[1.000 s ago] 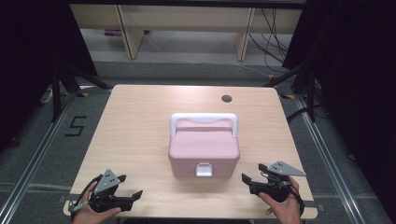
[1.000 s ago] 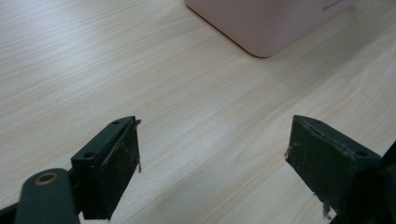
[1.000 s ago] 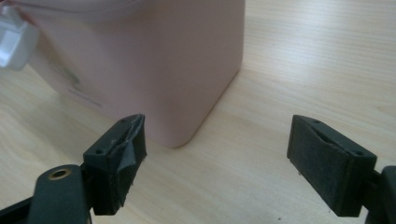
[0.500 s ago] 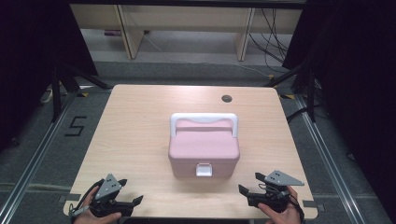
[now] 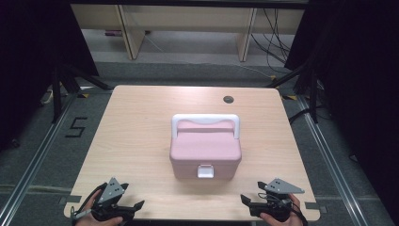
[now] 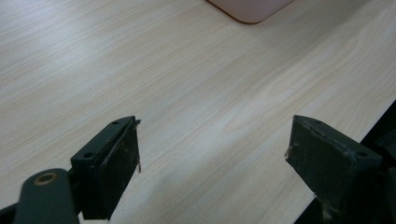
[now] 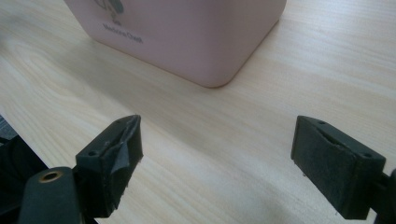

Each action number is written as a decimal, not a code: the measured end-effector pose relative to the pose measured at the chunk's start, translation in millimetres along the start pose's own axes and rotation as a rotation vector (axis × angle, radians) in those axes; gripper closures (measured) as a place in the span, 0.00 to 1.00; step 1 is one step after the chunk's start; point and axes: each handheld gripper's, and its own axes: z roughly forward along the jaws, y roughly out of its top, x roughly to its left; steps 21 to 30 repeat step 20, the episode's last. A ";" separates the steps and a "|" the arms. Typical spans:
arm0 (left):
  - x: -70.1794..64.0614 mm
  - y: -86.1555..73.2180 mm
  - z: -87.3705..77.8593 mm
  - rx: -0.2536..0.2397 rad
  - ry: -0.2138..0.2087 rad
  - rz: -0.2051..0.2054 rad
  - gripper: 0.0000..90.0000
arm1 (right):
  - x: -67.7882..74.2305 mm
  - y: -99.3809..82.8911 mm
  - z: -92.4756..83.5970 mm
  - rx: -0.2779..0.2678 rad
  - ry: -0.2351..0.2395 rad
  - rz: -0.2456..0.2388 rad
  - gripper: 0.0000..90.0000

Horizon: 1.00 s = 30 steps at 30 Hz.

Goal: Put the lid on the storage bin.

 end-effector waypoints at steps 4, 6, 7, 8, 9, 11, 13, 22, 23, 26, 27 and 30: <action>0.5 -0.1 0.3 0.003 -0.009 0.007 0.18 | -0.1 -1.9 0.0 0.020 -0.006 0.004 0.20; 1.2 -0.3 0.9 -0.002 -0.012 0.006 0.18 | 0.3 -2.8 0.7 0.032 -0.009 0.000 0.20; 1.3 -0.2 0.9 0.001 -0.007 0.002 0.18 | -0.1 -2.9 0.8 0.041 -0.004 0.001 0.20; 1.1 -0.2 0.4 0.005 -0.009 -0.001 0.18 | 0.5 -3.2 1.4 0.042 -0.008 -0.005 0.20; 1.5 -0.2 0.4 0.007 -0.009 0.003 0.18 | 0.8 -3.3 1.4 0.051 -0.009 -0.003 0.20; 1.7 -0.5 1.4 0.000 -0.008 0.004 0.18 | 1.2 -3.6 1.9 0.063 -0.007 -0.010 0.20; 1.4 -0.7 1.3 0.002 -0.004 0.003 0.18 | 1.6 -3.5 2.2 0.063 -0.002 -0.007 0.20; 1.9 -0.9 1.5 0.013 -0.004 0.006 0.18 | 1.3 -3.8 2.5 0.069 -0.008 -0.013 0.20; 1.9 -0.9 1.5 0.013 -0.004 0.006 0.18 | 1.3 -3.8 2.5 0.069 -0.008 -0.013 0.20; 1.9 -0.9 1.5 0.013 -0.004 0.006 0.18 | 1.3 -3.8 2.5 0.069 -0.008 -0.013 0.20; 1.9 -0.9 1.5 0.013 -0.004 0.006 0.18 | 1.3 -3.8 2.5 0.069 -0.008 -0.013 0.20; 1.9 -0.9 1.5 0.013 -0.004 0.006 0.18 | 1.3 -3.8 2.5 0.069 -0.008 -0.013 0.20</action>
